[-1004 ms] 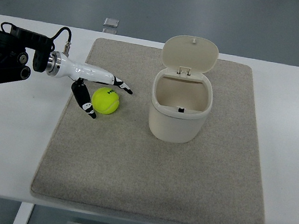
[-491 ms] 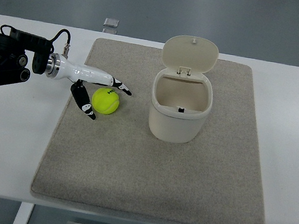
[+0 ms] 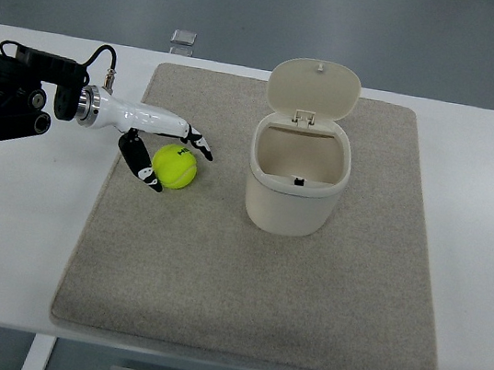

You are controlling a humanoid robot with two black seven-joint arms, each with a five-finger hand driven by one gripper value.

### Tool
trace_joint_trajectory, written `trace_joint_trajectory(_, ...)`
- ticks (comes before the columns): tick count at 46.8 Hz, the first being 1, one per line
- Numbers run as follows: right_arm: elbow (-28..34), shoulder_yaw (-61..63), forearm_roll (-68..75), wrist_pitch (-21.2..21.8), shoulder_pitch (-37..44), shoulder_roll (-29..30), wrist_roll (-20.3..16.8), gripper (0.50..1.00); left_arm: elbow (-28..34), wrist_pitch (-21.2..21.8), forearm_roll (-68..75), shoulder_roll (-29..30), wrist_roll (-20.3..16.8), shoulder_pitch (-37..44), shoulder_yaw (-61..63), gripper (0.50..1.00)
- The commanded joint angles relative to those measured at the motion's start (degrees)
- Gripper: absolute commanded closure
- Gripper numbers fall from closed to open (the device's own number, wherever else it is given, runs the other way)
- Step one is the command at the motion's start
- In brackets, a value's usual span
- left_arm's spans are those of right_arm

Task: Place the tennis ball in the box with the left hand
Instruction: 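Close the left hand's fingers and thumb around the tennis ball, then lift the ball with the left hand and carry it above the bin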

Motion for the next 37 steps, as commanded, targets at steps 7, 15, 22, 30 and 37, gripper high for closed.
trace_joint_trajectory(7,0.0,0.0,0.0,0.0,0.0,0.0,0.0,0.562,-0.3,-0.2,0.0,0.0,-0.1,0.3,0.0,0.718)
trace_joint_trajectory(15,0.1,0.0,0.0,0.0,0.0,0.0,0.0,0.562,-0.8,-0.2,-0.1,-1.8,0.0,0.7,0.0,0.795)
trace_joint_trajectory(22,0.1,0.0,-0.1,0.0,0.0,0.0,0.0,0.562,-0.7,-0.2,-0.1,-1.8,0.0,0.7,0.0,0.962)
trace_joint_trajectory(30,0.0,0.0,0.0,0.0,0.0,0.0,0.1,0.562,-0.3,-0.1,-1.3,-1.6,0.0,0.5,-0.9,1.000)
trace_joint_trajectory(37,0.1,-0.1,-0.1,-0.2,0.0,0.0,0.0,0.562,1.7,0.0,-4.6,-1.3,0.1,0.5,-5.6,1.000)
